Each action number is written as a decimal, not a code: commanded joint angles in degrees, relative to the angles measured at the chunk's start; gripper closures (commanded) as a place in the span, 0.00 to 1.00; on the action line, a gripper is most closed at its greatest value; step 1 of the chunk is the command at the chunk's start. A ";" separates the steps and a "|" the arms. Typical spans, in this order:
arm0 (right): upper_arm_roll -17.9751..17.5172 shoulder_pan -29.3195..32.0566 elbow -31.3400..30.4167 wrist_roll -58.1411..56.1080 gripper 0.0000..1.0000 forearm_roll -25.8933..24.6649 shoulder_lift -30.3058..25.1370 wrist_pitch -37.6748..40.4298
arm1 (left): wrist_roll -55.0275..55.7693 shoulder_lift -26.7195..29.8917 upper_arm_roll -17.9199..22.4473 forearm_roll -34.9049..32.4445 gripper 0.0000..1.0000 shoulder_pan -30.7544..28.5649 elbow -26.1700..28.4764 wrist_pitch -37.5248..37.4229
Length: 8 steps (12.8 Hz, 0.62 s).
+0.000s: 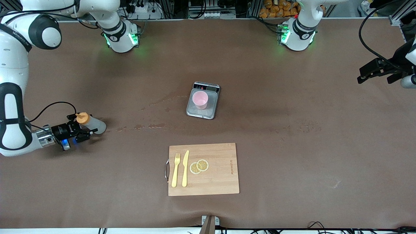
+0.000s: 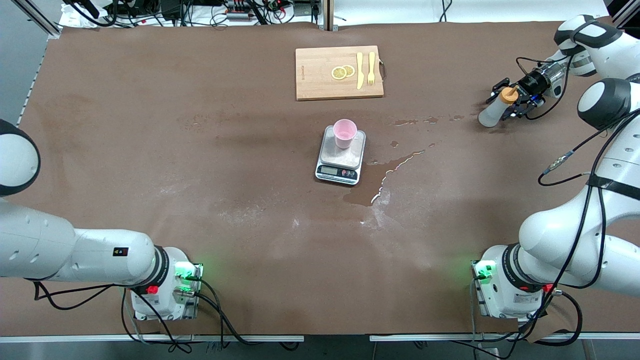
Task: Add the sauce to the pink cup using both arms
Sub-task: 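Lower the bottle onto the table and open the right gripper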
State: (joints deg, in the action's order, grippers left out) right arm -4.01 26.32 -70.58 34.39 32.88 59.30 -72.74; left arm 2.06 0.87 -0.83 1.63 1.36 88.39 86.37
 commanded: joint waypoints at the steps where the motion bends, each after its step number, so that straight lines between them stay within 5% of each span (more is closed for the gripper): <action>1: -0.65 0.49 1.23 2.08 0.00 0.96 -0.59 0.75 | 0.05 0.71 -0.23 -1.28 0.00 0.05 -0.23 -0.94; 8: -0.47 0.13 10.53 12.45 0.00 -0.27 -3.40 11.02 | -0.12 1.06 -0.23 -1.10 0.00 -0.39 -0.23 -1.90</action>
State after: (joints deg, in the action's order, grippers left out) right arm -4.36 26.17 -62.96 43.63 32.83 56.72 -64.73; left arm 2.06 0.98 -0.82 1.63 1.24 88.32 85.82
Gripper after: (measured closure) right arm 0.000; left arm 0.000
